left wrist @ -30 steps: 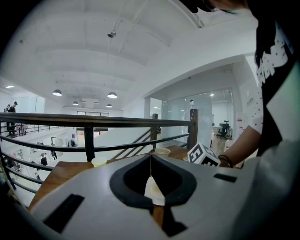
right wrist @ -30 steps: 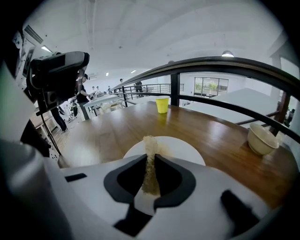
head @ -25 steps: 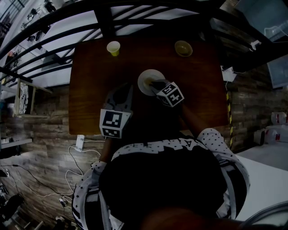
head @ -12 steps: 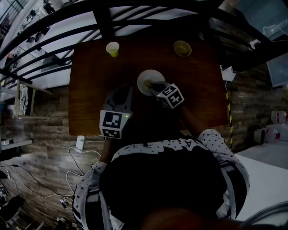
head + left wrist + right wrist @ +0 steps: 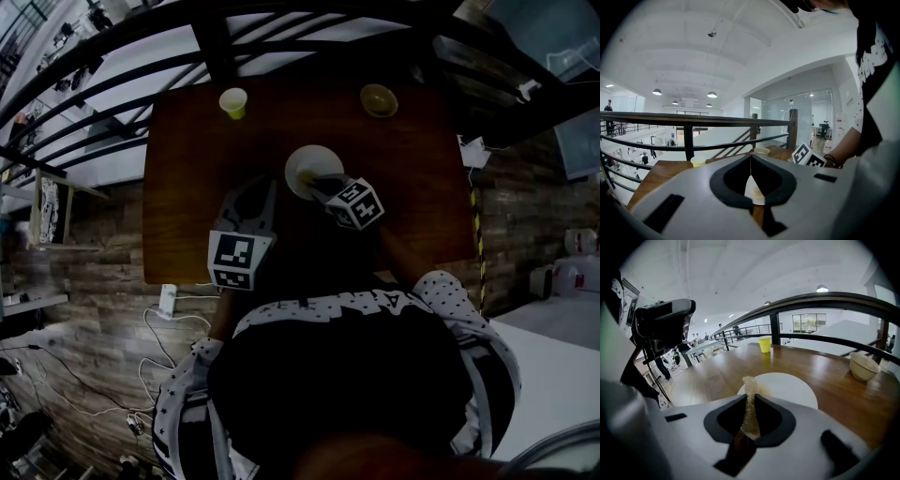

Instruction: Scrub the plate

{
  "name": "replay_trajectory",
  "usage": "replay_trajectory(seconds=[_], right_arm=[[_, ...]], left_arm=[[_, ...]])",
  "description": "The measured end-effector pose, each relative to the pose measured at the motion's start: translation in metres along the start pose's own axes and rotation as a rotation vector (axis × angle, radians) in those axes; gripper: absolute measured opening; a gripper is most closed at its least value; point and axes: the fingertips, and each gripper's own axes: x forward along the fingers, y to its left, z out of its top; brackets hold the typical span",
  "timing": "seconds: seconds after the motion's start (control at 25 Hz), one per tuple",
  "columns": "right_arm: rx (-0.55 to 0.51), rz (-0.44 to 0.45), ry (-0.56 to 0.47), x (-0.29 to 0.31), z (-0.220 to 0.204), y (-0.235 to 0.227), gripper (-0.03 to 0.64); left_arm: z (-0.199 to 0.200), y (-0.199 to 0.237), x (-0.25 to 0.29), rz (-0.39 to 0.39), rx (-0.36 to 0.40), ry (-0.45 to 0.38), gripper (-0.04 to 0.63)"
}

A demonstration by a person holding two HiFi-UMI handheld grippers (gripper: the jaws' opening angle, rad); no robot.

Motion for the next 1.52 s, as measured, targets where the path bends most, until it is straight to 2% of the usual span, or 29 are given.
replay_trajectory(seconds=[0.72,1.32,1.52], right_arm=[[-0.008,0.031,-0.014,-0.005,0.002,0.016,0.05],[0.001,0.092,0.008,-0.009,-0.005,0.032,0.051],[0.015,0.082,-0.01,-0.012,-0.003,0.031,0.049]], left_arm=[[-0.001,0.0,-0.001,-0.002,-0.002,0.001,0.014],[-0.001,-0.001,0.002,-0.005,0.005,0.005,0.014],[-0.001,-0.002,0.002,-0.005,0.003,0.006,0.014]])
